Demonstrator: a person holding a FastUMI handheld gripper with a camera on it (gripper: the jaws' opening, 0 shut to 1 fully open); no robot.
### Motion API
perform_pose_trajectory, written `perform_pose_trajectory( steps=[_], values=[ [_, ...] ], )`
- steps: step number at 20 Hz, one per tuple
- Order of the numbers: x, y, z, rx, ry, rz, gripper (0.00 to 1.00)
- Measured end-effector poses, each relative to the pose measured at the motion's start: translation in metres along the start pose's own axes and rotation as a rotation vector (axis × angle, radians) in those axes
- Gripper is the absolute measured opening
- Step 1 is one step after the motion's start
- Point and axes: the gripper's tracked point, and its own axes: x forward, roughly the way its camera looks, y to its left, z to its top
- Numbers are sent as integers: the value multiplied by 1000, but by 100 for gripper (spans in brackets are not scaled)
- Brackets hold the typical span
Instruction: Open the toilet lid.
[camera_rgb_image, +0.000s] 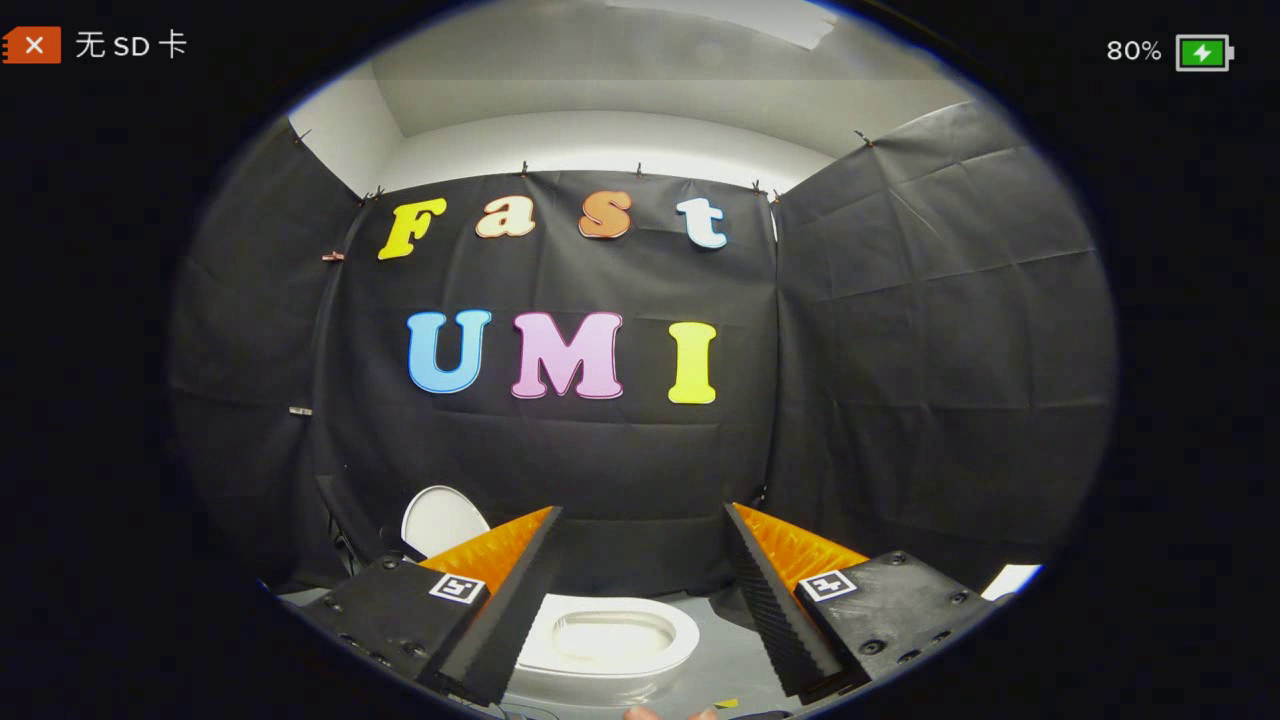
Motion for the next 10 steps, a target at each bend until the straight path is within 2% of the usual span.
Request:
perform_pose_trajectory(
  steps=[10],
  values=[
    [-2, 9, 2, -7, -5, 17, 98]
  ],
)
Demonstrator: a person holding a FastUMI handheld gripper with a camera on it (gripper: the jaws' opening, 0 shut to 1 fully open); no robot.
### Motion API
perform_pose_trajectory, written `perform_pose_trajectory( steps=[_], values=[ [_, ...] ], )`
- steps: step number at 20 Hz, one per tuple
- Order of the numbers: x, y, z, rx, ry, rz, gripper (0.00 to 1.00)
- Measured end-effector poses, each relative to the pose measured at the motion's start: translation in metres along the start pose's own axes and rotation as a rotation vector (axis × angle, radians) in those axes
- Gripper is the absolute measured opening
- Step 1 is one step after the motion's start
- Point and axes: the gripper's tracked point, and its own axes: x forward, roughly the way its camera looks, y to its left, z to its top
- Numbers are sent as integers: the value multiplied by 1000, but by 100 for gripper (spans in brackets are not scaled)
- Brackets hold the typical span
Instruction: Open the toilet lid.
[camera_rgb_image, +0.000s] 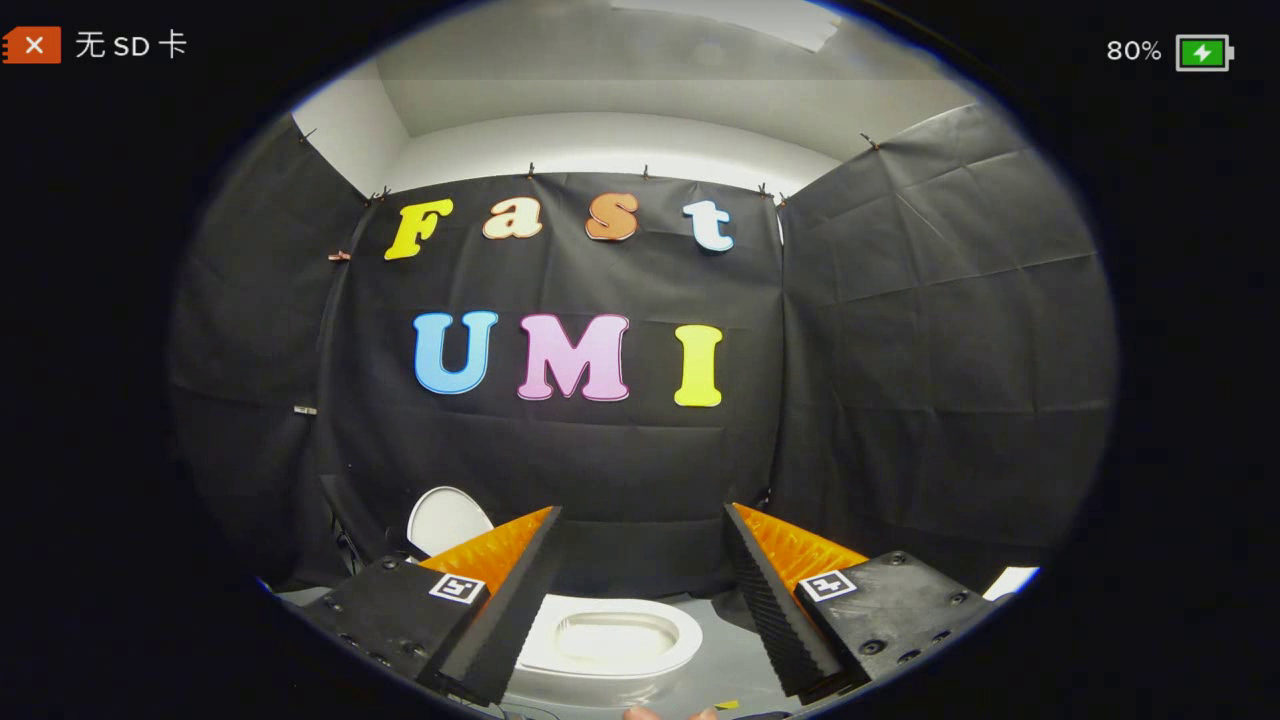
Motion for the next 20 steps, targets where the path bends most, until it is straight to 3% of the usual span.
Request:
perform_pose_trajectory(
  steps=[20],
  values=[
    [-2, 1, 0, -2, -2, 2, 98]
  ],
)
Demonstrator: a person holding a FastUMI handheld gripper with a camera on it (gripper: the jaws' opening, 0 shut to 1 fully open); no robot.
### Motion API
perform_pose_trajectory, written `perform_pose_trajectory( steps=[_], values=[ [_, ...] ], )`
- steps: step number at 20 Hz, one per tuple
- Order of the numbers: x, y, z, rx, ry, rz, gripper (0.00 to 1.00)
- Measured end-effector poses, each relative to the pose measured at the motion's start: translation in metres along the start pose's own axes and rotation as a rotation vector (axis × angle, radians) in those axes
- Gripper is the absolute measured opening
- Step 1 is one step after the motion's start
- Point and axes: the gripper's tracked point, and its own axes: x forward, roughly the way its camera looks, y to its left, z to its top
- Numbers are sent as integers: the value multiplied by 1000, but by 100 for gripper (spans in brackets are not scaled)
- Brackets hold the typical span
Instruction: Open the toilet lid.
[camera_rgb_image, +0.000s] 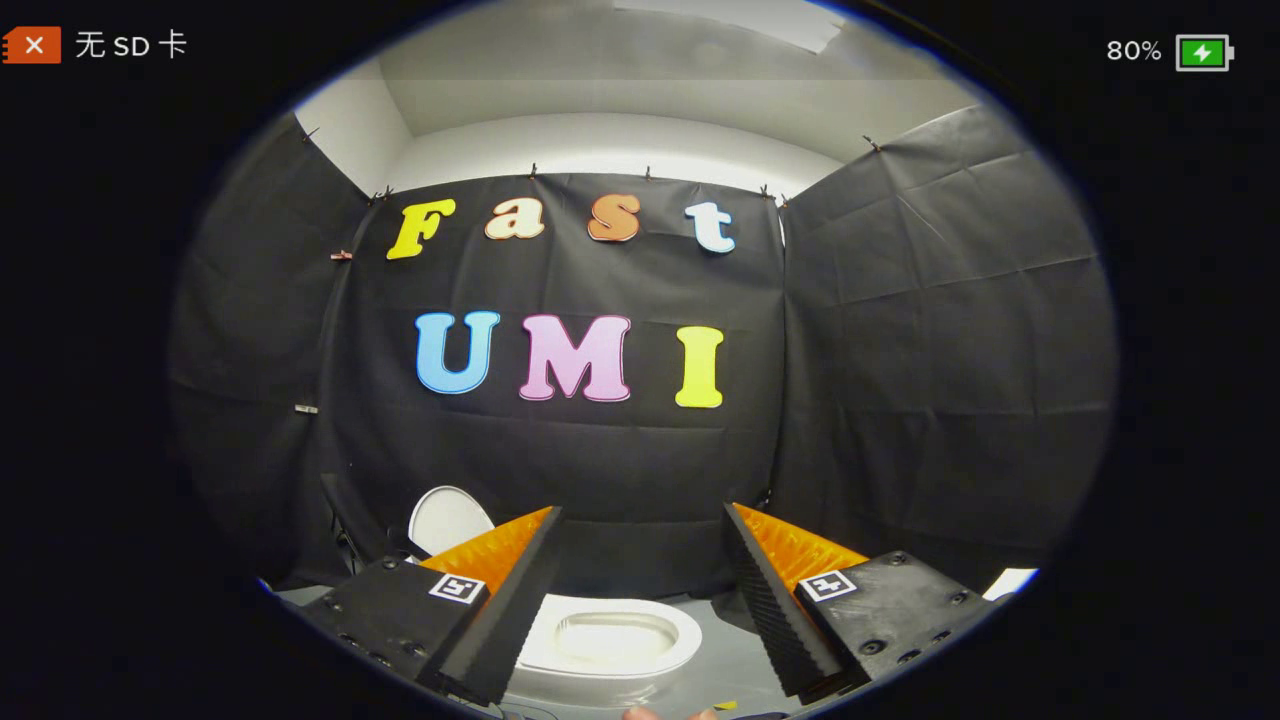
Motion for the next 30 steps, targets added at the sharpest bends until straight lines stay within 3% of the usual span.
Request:
perform_pose_trajectory(
  steps=[30],
  values=[
    [0, 7, 3, -4, -4, 11, 98]
  ],
)
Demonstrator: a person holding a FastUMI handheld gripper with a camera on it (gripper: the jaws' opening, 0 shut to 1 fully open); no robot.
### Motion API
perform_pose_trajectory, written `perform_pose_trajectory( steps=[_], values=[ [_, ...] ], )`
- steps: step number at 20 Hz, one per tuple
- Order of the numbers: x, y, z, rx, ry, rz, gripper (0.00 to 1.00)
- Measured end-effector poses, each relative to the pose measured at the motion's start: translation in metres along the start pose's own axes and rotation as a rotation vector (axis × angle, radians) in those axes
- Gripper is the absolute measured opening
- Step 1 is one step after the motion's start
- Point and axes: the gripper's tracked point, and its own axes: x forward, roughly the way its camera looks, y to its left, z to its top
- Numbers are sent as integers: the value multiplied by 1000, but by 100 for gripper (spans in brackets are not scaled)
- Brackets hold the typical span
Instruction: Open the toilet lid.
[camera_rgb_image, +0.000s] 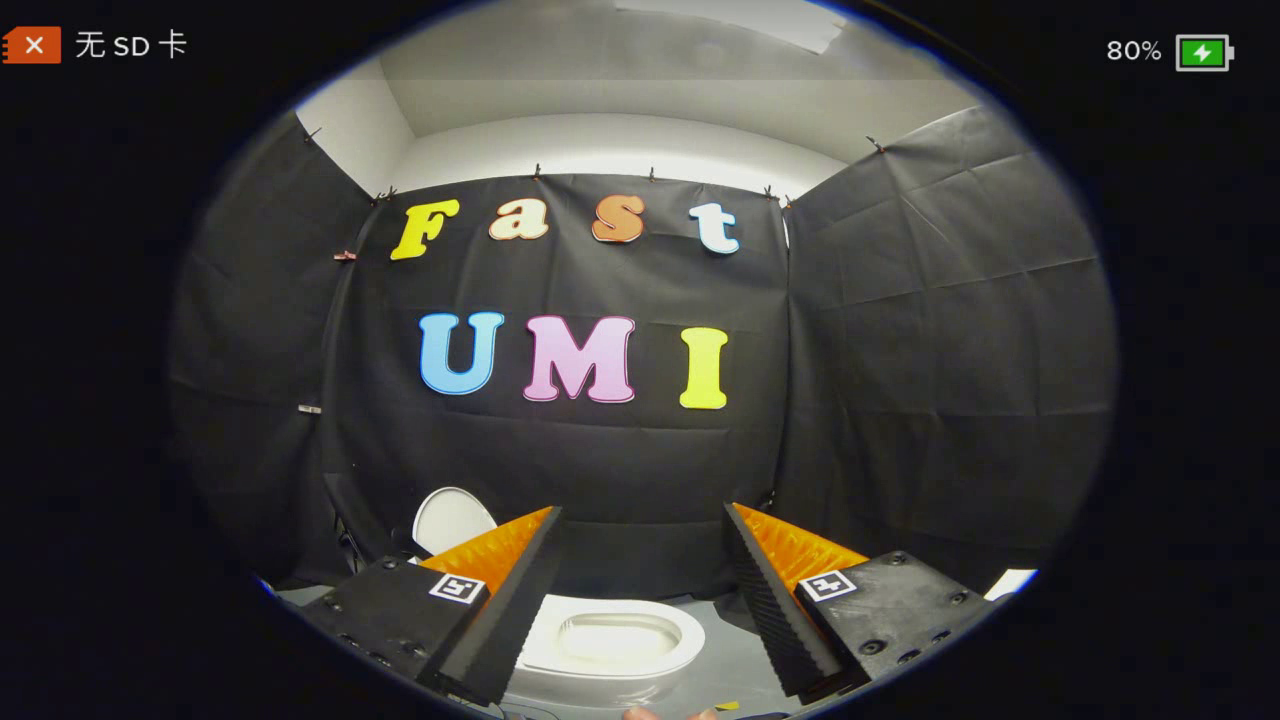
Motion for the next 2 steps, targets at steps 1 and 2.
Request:
perform_pose_trajectory(
  steps=[1, 2],
  values=[
    [1, -1, 0, -1, -1, -1, 98],
    [1, -1, 1, -1, -3, -1, 98]
  ],
)
